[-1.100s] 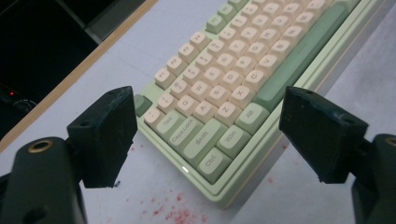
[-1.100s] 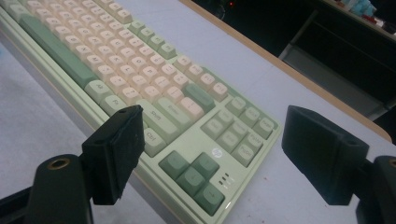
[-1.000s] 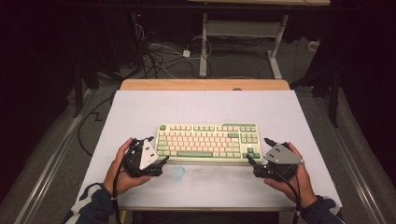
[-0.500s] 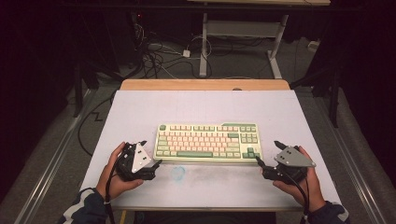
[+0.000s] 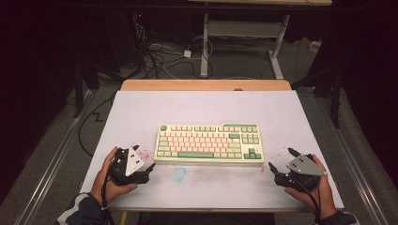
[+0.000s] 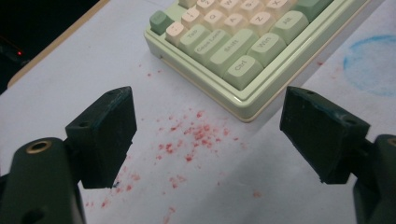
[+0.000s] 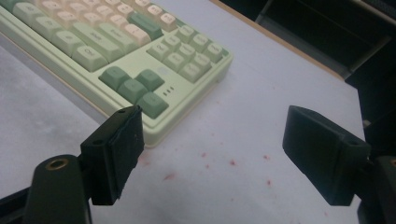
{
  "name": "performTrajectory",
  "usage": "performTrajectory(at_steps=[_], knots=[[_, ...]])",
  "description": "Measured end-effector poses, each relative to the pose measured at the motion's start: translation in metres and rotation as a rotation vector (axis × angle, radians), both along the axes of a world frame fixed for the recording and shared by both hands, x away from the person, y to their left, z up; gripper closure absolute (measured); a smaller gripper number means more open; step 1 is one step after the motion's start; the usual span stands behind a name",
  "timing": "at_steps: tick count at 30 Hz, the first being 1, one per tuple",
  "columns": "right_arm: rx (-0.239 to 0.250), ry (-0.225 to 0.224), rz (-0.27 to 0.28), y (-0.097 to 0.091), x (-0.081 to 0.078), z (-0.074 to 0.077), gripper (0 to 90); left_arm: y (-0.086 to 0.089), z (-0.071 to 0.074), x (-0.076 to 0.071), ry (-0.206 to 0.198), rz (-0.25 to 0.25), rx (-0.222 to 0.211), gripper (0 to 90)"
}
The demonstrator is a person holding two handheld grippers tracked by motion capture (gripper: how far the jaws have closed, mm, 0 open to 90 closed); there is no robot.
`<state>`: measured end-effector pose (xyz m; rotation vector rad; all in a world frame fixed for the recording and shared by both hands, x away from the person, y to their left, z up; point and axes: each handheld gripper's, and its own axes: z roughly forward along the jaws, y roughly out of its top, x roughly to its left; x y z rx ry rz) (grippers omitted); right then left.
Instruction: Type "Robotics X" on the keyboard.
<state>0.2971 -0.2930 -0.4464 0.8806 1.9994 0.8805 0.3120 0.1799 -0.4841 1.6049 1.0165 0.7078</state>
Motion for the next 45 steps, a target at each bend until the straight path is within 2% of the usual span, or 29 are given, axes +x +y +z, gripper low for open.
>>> performTrajectory(at_steps=[5,10,22,30,32,45], knots=[[0.012,0.024,-0.013,-0.006,-0.0047,-0.0091,21.5,-0.0024,-0.0025,-0.0003,0.005,0.004,0.006,17.3],[0.022,0.034,-0.011,-0.0051,-0.0051,-0.0108,21.5,-0.0036,-0.0029,-0.0019,0.008,-0.002,0.006,17.3],[0.012,0.025,-0.004,-0.0006,-0.0087,-0.0078,21.5,-0.0062,-0.0042,-0.0055,0.01,-0.035,0.013,17.4],[0.011,0.027,0.001,-0.0006,-0.0083,-0.0086,21.5,-0.0076,-0.0054,-0.005,0.018,-0.039,0.031,17.4],[0.012,0.023,0.003,-0.0015,-0.0084,-0.0083,21.5,-0.0085,-0.0052,-0.0049,0.016,-0.038,0.021,17.4],[0.007,0.024,0.008,-0.0003,-0.008,-0.0084,21.5,-0.0081,-0.0059,-0.0041,0.023,-0.039,0.031,17.4]])
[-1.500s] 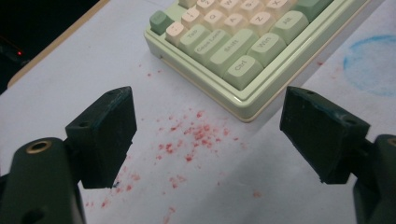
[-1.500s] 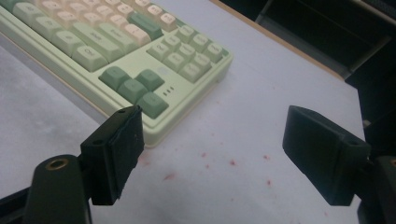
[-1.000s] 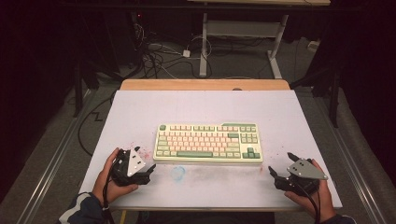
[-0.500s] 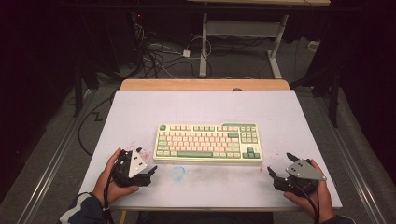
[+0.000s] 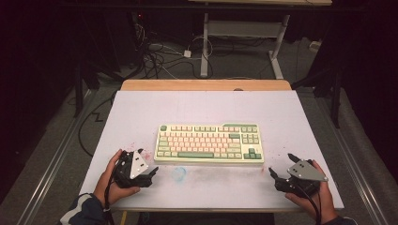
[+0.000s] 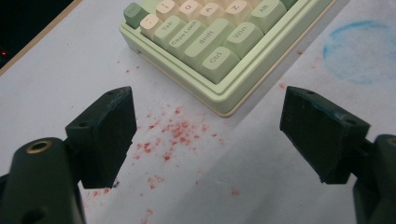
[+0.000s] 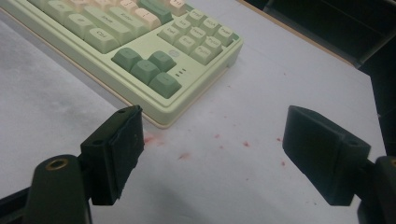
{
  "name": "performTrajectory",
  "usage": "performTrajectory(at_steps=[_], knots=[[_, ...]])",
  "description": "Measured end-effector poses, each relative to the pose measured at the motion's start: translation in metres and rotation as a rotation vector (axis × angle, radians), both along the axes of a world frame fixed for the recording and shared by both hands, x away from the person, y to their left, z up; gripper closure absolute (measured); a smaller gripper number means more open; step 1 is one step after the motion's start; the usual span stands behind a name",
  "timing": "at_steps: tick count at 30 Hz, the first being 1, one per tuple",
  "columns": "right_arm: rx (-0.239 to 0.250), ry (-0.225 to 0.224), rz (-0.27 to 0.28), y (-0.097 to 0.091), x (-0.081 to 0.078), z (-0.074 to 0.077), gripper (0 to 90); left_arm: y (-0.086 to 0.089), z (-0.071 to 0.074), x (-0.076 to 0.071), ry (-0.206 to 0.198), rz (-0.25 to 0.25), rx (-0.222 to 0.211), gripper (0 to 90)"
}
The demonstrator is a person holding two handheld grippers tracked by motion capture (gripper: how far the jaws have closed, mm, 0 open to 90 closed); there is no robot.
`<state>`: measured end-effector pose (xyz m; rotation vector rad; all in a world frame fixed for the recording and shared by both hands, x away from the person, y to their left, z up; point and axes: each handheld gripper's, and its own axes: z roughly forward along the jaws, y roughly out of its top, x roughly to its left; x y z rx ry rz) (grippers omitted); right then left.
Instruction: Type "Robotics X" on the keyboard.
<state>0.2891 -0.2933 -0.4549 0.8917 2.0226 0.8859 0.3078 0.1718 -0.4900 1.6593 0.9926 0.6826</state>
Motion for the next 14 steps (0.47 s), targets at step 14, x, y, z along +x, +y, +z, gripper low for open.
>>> performTrajectory(at_steps=[14], knots=[[0.006,0.004,-0.007,-0.0023,0.0011,-0.0009,21.5,-0.0016,-0.0004,0.0044,0.006,0.004,0.002,17.3]])
